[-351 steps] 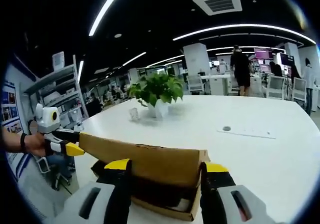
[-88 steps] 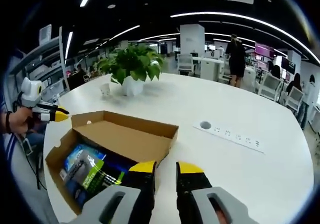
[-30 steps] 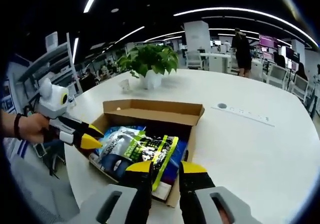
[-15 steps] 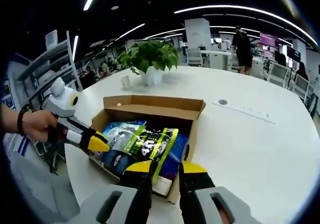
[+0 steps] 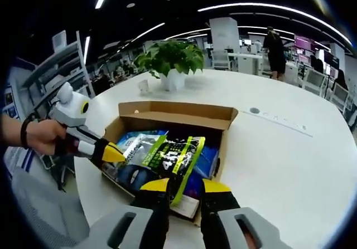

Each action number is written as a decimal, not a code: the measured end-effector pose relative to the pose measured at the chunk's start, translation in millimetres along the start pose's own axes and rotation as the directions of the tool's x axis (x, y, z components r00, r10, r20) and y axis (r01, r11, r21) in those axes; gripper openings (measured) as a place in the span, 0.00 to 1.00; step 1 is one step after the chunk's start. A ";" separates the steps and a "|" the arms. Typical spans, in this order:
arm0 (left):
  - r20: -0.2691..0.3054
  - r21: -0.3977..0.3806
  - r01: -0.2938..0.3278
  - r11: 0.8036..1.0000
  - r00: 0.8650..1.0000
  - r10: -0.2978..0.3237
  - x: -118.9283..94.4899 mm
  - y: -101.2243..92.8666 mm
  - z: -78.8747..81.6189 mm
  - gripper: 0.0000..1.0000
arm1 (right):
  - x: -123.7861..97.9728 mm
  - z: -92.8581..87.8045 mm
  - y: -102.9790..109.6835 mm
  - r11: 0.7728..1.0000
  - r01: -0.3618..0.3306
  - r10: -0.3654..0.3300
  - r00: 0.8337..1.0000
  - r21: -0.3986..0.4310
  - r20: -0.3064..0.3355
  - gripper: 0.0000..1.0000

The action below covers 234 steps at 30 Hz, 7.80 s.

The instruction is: Operate the shoe box by opening the lid, removing the specified soft item, and placing it in the target area until the item is outside and the box remains undamaged.

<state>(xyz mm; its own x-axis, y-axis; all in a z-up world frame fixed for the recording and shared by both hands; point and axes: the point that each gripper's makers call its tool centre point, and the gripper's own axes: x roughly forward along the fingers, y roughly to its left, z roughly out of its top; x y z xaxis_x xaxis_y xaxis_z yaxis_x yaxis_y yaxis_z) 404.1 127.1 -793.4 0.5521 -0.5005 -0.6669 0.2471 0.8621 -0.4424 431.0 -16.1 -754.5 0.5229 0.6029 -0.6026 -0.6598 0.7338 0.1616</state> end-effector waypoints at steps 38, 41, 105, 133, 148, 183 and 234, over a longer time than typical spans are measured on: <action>0.028 -0.121 0.096 0.988 0.995 -0.094 3.6 1.1 3.7 0.03 | 41.6 -9.2 1.2 0.998 -0.015 0.023 0.992 0.063 -0.124 0.02; 0.033 -0.115 0.101 0.988 0.995 -0.098 3.1 0.2 4.3 0.01 | 39.5 -10.7 -1.0 0.997 -0.006 0.016 0.992 0.078 -0.124 0.00; 0.000 0.186 0.211 0.960 0.977 -0.214 54.4 -165.5 43.4 0.00 | -99.3 -44.8 -102.8 0.962 0.130 -0.135 0.991 0.240 0.007 0.00; -0.063 0.200 0.256 0.946 0.967 -0.248 104.6 -217.7 31.3 0.00 | -131.7 -75.1 -159.2 0.942 0.175 -0.179 0.984 0.285 -0.012 0.00; -0.099 0.226 0.242 0.943 0.969 -0.225 133.0 -222.7 31.0 0.00 | -125.5 -90.1 -182.5 0.936 0.175 -0.174 0.984 0.306 -0.031 0.00; -0.260 0.343 0.125 0.931 0.965 -0.034 190.0 -209.3 11.4 0.00 | -86.9 -114.0 -223.5 0.924 0.185 -0.160 0.982 0.333 -0.100 0.00; -0.351 0.449 0.048 0.892 0.928 0.126 191.9 -194.7 -1.0 0.03 | -96.9 -142.1 -229.6 0.916 0.220 -0.181 0.973 0.335 -0.145 0.03</action>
<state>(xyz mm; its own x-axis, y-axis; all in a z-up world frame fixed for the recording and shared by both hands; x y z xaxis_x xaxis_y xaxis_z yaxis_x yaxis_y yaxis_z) 461.1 -136.9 -835.8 0.2644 -0.3833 -0.8850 0.6050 0.7805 -0.1574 455.2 -287.5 -844.3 0.5501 0.4082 -0.7285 -0.3087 0.9100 0.2767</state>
